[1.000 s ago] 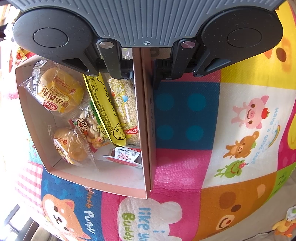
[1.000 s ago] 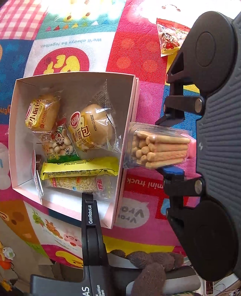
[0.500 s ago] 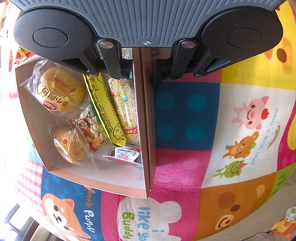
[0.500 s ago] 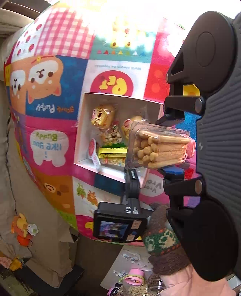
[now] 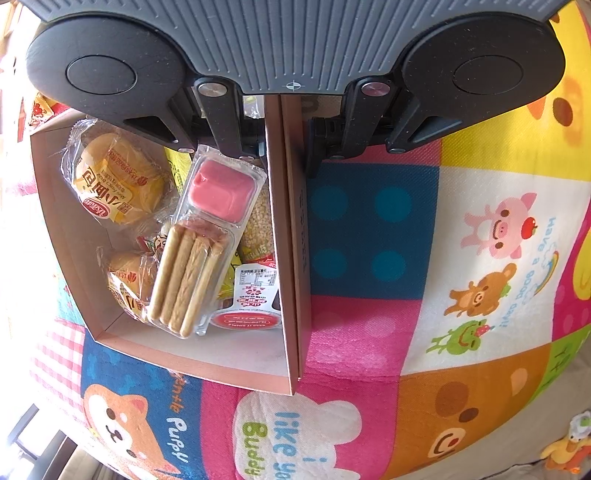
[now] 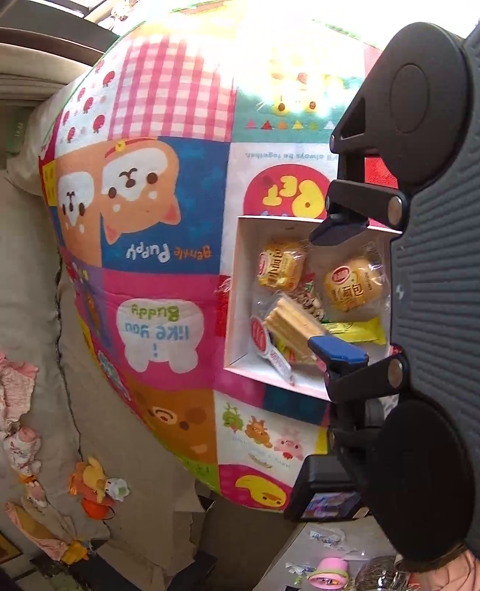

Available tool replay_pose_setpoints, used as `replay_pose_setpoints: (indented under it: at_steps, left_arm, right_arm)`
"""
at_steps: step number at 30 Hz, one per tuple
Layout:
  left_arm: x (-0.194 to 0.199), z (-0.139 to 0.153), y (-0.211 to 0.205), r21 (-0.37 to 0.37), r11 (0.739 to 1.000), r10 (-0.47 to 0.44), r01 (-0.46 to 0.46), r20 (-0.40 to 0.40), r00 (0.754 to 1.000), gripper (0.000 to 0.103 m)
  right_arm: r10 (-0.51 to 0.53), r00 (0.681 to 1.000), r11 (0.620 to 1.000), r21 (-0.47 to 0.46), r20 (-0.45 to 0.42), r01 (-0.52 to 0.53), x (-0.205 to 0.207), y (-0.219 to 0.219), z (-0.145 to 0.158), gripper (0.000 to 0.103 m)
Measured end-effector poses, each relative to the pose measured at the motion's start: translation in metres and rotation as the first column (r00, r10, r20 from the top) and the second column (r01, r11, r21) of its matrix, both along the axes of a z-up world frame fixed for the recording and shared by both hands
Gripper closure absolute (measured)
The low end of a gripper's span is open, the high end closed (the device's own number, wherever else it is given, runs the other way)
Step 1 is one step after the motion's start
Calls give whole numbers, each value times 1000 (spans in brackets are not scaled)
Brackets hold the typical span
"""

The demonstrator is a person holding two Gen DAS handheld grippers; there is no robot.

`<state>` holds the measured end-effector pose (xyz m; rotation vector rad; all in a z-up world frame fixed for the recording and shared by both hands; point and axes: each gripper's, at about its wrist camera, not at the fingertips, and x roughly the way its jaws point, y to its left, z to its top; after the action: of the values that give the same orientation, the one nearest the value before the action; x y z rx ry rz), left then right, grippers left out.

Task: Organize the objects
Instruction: 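Raise the open right gripper away from the pink box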

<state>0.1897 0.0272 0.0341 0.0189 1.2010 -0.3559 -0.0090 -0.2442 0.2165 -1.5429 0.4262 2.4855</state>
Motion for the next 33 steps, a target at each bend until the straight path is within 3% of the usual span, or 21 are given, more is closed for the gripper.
replay_pose_setpoints:
  at_steps: [4, 10, 13, 18, 27, 32, 33]
  left_arm:
    - [-1, 0, 0, 0, 1000, 1, -1, 1, 1000, 86]
    - [-1, 0, 0, 4, 1000, 1, -1, 5, 1000, 86]
    - [0, 0, -1, 10, 1000, -3, 3, 8, 1000, 86]
    - [0, -1, -3, 23, 1000, -3, 2, 16, 1000, 86]
    - [-2, -1, -3, 35, 999, -4, 3, 24, 1000, 86]
    - [-3, -1, -3, 38, 999, -3, 3, 21, 1000, 86]
    - [-3, -1, -3, 38, 999, -3, 2, 21, 1000, 86]
  right_arm:
    - [-14, 990, 997, -75, 140, 24, 6, -2, -53, 49]
    - [-40, 975, 983, -168, 216, 77, -7, -9, -106, 54]
    - [-41, 972, 988, -138, 232, 74, -21, -14, -123, 55]
    - [-37, 989, 998, -35, 141, 43, -31, -13, -118, 55]
    - [-46, 979, 996, -62, 200, 59, -11, -5, -125, 55]
    - [-47, 990, 989, -136, 130, 65, 17, 17, -91, 55]
    - [-56, 992, 988, -134, 117, 72, 25, 23, -81, 46]
